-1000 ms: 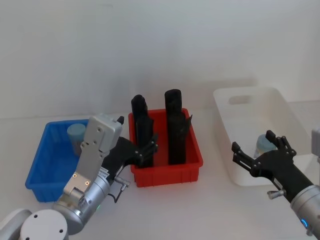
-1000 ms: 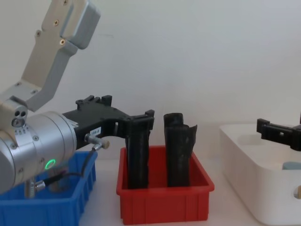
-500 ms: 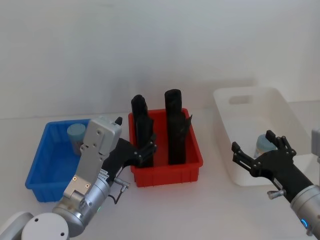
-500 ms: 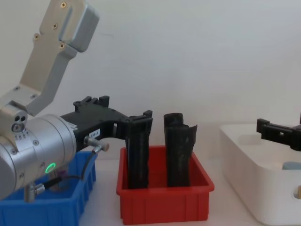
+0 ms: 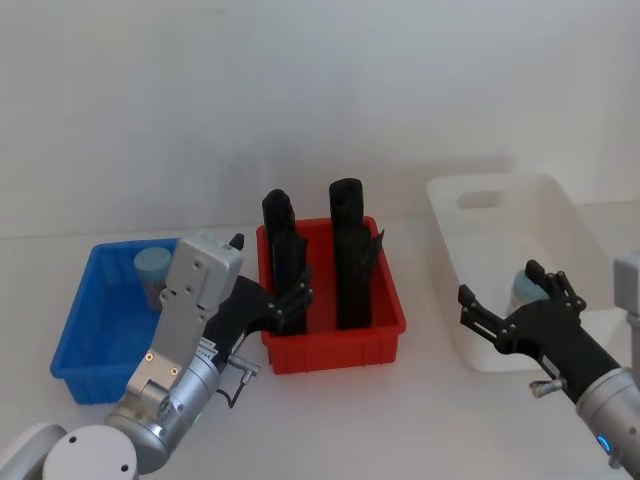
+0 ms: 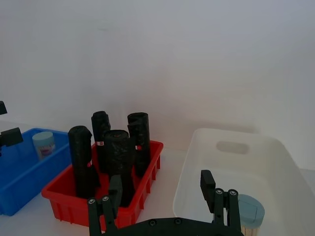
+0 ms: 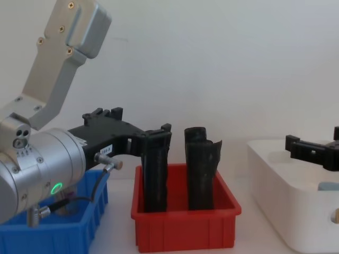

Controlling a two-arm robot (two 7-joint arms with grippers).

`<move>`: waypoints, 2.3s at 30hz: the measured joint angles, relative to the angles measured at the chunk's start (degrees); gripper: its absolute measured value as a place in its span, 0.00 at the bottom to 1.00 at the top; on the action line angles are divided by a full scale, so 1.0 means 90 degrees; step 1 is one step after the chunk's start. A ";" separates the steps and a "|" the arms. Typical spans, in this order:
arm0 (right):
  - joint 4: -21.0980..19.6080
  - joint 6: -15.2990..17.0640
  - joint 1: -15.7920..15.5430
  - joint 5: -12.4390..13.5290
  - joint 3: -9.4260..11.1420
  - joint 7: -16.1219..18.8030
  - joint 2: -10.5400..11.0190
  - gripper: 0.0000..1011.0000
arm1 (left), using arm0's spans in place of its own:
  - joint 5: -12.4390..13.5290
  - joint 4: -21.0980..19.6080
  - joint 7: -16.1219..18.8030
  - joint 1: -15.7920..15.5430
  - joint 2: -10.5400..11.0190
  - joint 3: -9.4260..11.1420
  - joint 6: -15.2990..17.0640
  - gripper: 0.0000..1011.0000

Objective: Pick the cotton swabs from the blue box and place them into the white box.

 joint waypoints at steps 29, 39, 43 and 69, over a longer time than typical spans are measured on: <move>0.2712 -0.0431 0.2023 -0.1087 -0.0274 0.1547 -0.0867 0.99 | 0.0000 0.0003 -0.0002 0.0000 0.0000 0.0001 0.0002 0.99; 0.3843 -0.0802 0.2782 -0.1239 -0.0354 0.2042 -0.1183 0.99 | 0.0000 0.0002 -0.0002 0.0000 0.0000 0.0001 0.0002 0.99; 0.4550 -0.1026 0.3215 -0.1281 -0.0416 0.2269 -0.1373 0.99 | 0.0000 0.0002 -0.0002 0.0000 0.0000 0.0001 0.0001 0.99; 0.8363 -0.2520 0.5285 -0.1251 -0.0539 0.2821 -0.2199 0.58 | 0.0000 0.0002 -0.0001 0.0000 -0.0001 0.0000 0.0001 0.99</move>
